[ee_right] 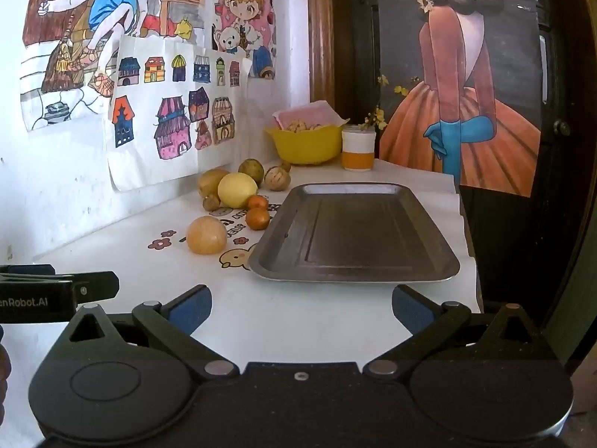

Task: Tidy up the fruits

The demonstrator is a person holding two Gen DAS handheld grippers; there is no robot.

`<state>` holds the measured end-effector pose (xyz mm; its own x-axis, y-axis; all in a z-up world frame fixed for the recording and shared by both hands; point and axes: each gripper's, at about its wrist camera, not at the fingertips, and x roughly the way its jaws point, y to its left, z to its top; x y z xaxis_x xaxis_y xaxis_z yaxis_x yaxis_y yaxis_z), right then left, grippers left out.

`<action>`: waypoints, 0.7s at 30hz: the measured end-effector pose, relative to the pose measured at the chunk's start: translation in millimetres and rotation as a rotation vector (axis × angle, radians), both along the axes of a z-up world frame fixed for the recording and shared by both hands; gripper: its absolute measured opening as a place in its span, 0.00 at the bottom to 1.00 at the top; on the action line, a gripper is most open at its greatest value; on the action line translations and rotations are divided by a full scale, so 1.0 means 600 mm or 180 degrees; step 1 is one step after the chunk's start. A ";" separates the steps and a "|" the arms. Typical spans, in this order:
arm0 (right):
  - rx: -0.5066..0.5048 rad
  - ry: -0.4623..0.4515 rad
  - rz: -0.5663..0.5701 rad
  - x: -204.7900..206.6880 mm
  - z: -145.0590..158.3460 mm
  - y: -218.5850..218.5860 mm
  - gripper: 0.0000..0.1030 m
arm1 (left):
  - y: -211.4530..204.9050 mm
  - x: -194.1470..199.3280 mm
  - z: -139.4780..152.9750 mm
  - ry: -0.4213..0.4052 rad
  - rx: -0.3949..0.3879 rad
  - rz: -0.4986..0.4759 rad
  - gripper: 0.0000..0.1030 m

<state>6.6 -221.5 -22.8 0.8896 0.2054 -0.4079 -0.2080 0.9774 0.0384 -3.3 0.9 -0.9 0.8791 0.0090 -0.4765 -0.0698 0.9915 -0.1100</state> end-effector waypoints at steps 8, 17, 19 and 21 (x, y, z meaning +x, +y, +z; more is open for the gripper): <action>-0.0010 0.0010 0.0004 0.001 0.002 0.000 0.99 | 0.001 0.000 0.000 0.0009 -0.0003 0.0005 1.00; -0.0012 0.0017 0.0005 0.002 0.003 0.002 0.99 | 0.002 0.001 0.000 0.0010 -0.0001 0.0005 1.00; -0.0010 0.0018 0.0008 0.002 0.002 0.003 0.99 | 0.002 0.001 0.000 0.0010 -0.0002 0.0000 1.00; -0.0012 0.0022 0.0017 0.000 0.002 0.001 0.99 | 0.002 0.001 0.000 0.0011 -0.0002 0.0002 1.00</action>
<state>6.4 -220.7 -21.7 0.8856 0.2086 -0.4149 -0.2130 0.9764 0.0361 -2.7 2.2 -1.0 0.8775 0.0093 -0.4795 -0.0709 0.9914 -0.1104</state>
